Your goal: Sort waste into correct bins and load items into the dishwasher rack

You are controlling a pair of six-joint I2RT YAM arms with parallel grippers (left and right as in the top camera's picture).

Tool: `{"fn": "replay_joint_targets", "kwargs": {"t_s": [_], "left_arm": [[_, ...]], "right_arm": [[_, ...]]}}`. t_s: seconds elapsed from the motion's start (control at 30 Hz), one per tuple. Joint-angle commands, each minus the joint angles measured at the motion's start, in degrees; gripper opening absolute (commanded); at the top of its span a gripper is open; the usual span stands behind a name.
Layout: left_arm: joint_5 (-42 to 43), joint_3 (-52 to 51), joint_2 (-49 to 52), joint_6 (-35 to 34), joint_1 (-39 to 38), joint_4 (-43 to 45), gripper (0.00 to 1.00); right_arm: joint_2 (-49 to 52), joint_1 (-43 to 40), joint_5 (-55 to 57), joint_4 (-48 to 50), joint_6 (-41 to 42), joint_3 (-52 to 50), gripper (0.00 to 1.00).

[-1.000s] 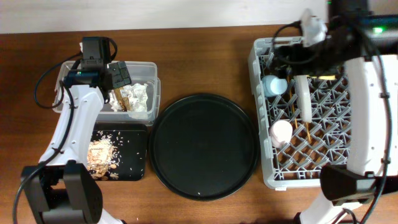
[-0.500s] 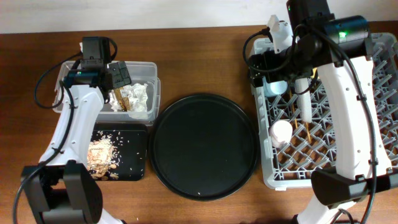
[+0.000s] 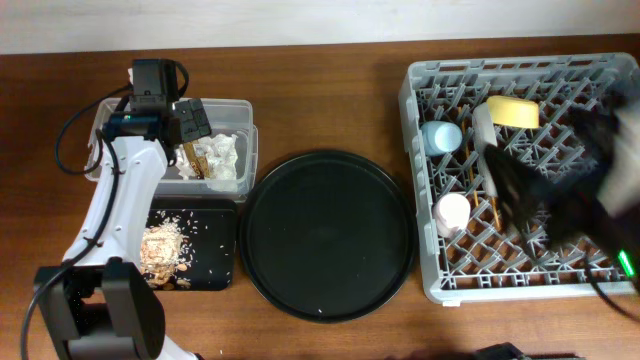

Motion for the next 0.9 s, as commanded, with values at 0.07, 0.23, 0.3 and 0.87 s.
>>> {"fn": "replay_joint_targets", "kwargs": {"t_s": [0.07,0.23,0.3,0.87], "left_arm": [[0.02,-0.26,0.52,0.31,0.20,0.09,0.99],[0.00,-0.26,0.52,0.31,0.20,0.09,0.99],[0.00,-0.26,0.52,0.31,0.20,0.09,0.99],[0.02,-0.26,0.52,0.31,0.20,0.09,0.99]], "right_arm": [[-24.79,-0.63,0.74,25.20,-0.02,-40.24,0.99],[-48.48,-5.18,0.74,44.98,0.20,-74.58,0.99],[-54.84,-7.45,0.74,50.88,0.92,-85.35,0.99],[-58.42,-12.50,3.76,63.84,6.38,-113.18,0.99]]}}
